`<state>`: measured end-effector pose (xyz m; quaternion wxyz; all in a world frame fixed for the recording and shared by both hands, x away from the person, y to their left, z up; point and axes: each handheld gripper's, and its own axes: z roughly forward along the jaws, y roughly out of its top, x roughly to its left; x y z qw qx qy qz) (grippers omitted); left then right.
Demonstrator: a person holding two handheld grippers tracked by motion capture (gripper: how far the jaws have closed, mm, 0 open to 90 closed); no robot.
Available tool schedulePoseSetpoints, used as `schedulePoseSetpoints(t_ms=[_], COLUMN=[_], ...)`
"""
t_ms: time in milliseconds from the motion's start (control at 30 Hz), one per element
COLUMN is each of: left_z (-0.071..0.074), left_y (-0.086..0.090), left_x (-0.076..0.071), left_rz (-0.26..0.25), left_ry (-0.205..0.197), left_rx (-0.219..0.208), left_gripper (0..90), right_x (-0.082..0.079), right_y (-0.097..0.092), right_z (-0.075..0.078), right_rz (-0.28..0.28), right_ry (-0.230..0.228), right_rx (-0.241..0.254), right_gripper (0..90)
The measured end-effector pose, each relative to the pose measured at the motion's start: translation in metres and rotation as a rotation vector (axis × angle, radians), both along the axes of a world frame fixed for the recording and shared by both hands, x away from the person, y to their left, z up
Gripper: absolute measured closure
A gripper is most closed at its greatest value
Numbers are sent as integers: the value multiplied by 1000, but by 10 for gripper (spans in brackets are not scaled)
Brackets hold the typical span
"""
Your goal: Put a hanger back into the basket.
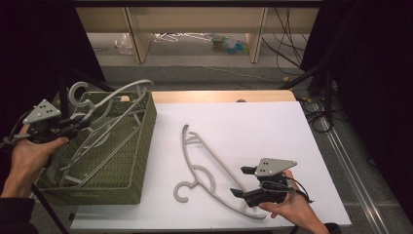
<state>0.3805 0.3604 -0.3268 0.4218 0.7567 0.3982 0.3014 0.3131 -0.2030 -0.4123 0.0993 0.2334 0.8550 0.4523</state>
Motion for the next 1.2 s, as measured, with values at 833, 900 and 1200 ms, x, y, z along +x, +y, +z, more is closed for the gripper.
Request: schedulePoseSetpoints(t_ms=[833,900,1200], left_z=[-39,-43,-57], left_y=[18,16,15], left_x=[9,9,19], left_rz=[-1,8,-34], left_ry=[149,152,204], left_rx=[95,62,99], left_gripper=[791,790,789], right_x=[1,0,1], right_y=[0,-1,0], right_z=[-2,-2,-2], right_rz=[4,6,3], right_ry=[8,9,13], right_rx=[-7,-6,-13], right_gripper=[243,243,243])
